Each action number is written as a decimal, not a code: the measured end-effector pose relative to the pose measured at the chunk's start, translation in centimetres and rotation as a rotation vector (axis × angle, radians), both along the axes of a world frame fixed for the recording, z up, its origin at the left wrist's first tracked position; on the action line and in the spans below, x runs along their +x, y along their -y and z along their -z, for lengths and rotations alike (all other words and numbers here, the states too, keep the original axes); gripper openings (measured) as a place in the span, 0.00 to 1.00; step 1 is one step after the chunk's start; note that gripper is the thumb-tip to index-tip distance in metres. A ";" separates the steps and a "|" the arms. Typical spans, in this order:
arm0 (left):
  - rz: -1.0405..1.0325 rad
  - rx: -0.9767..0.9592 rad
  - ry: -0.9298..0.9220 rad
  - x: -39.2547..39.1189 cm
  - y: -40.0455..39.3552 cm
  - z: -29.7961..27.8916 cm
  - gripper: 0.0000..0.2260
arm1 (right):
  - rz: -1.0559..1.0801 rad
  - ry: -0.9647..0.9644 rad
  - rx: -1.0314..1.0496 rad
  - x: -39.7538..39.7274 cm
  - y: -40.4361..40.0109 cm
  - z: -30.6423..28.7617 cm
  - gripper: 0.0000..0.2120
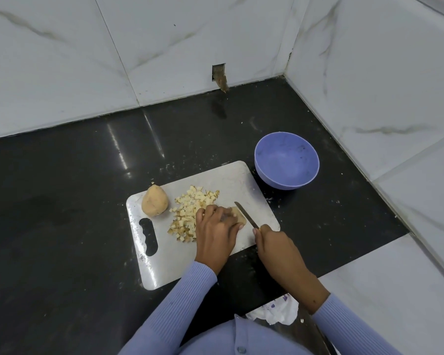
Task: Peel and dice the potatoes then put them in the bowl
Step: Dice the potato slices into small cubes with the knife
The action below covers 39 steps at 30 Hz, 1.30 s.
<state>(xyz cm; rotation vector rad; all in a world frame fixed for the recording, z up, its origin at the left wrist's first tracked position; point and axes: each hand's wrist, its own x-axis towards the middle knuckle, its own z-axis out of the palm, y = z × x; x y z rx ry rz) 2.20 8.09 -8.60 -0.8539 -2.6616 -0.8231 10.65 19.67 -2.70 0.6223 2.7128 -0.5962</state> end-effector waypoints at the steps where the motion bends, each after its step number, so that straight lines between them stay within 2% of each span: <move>1: 0.001 0.005 0.004 0.0 0.0 0.1 0.07 | -0.008 0.001 -0.004 -0.5 0.0 0.1 0.16; 8: -0.007 0.013 0.038 0.0 0.1 0.2 0.07 | -0.038 0.053 0.027 -1.0 0.4 0.6 0.17; 19: -0.005 0.027 0.045 0.0 0.1 0.2 0.06 | -0.032 0.158 0.076 4.6 -0.2 0.1 0.13; 28: -0.023 0.053 0.080 0.1 0.5 -0.1 0.06 | -0.007 -0.014 0.000 0.5 -0.4 -0.7 0.18; 35: -0.033 0.075 0.075 0.1 0.5 -0.2 0.06 | -0.044 0.036 -0.026 -1.2 0.5 -0.6 0.17; 39: -0.049 0.044 0.072 0.2 0.5 0.0 0.06 | -0.068 0.085 0.041 -1.4 0.9 -0.3 0.17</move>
